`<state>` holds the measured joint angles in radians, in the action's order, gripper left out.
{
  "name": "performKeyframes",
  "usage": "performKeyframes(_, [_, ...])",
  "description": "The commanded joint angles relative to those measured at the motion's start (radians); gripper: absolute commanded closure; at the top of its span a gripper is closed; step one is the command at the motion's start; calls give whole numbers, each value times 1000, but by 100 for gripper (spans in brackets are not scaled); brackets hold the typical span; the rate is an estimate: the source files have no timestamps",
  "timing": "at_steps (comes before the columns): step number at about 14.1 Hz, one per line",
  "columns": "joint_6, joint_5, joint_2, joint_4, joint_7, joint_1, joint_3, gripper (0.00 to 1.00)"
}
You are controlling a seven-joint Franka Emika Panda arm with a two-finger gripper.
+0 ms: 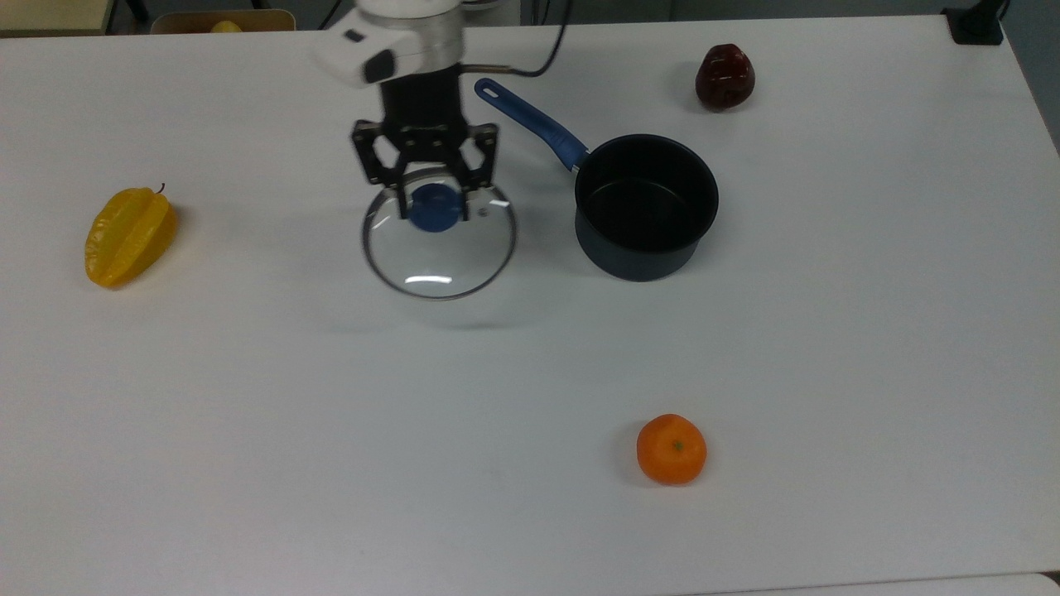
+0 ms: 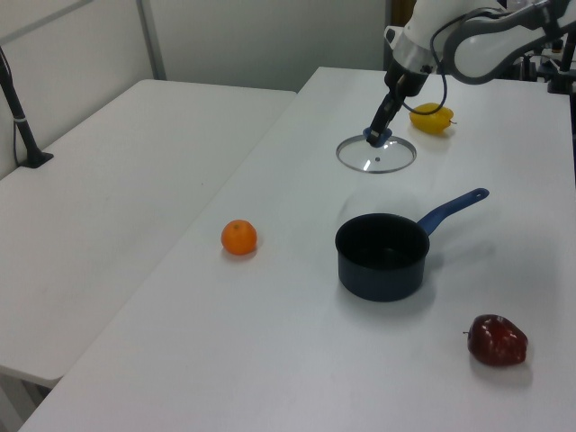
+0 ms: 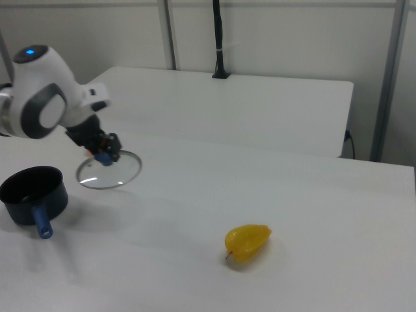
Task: Close lid
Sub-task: 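Lift the glass lid and carry it toward the black saucepan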
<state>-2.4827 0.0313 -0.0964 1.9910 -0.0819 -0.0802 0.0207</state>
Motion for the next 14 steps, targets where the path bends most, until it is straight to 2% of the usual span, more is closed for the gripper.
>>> performKeyframes(1, [90,73,52,-6,-162,-131,5,62])
performKeyframes(4, [90,160,43,-3,-335,-219,48,62])
performKeyframes(6, [88,199,32,0,-402,-263,53,62])
performKeyframes(9, [88,205,17,8,-450,-322,53,62])
performKeyframes(14, [88,252,3,25,-515,-346,53,62])
